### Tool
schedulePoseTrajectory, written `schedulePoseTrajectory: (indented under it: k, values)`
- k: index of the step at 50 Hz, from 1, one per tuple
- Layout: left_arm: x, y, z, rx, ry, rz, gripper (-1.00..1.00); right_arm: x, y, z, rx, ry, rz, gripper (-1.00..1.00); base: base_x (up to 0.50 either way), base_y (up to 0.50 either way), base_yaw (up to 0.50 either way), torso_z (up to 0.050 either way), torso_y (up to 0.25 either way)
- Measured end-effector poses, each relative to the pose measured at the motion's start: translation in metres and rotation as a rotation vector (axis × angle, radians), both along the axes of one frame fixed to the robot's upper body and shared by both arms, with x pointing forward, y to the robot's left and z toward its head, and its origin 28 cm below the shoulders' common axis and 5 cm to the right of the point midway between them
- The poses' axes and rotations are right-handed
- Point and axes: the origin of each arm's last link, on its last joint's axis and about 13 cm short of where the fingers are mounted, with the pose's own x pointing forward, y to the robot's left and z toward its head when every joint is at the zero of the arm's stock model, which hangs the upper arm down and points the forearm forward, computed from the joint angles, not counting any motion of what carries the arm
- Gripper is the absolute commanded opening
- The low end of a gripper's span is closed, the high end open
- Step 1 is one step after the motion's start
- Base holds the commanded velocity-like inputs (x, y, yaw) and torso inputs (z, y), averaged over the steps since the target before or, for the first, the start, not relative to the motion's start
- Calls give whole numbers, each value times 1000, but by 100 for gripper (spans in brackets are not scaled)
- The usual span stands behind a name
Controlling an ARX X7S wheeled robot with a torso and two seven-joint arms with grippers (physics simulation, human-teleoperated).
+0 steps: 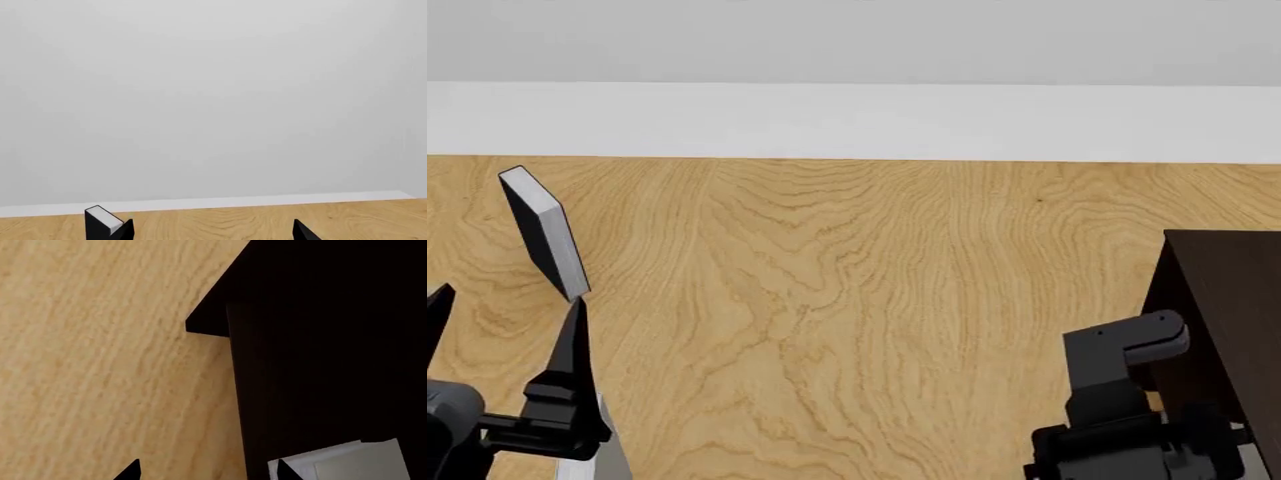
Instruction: Pick up the book on the right and place it on the cabinet shelf.
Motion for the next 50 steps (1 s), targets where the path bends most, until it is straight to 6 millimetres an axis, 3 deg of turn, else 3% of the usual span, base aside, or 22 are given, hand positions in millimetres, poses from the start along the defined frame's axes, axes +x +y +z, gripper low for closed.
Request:
schedulePoseTrajectory:
  k: [20, 50]
  values:
    - [-1, 0, 1, 2, 0, -1, 100, -6, 0, -20, -43, 43, 67, 100, 0, 0, -2, 0, 0]
    - [-1, 0, 1, -1, 0, -5, 100, 1, 31, 4, -89, -76, 264, 100, 0, 0, 0, 0, 0]
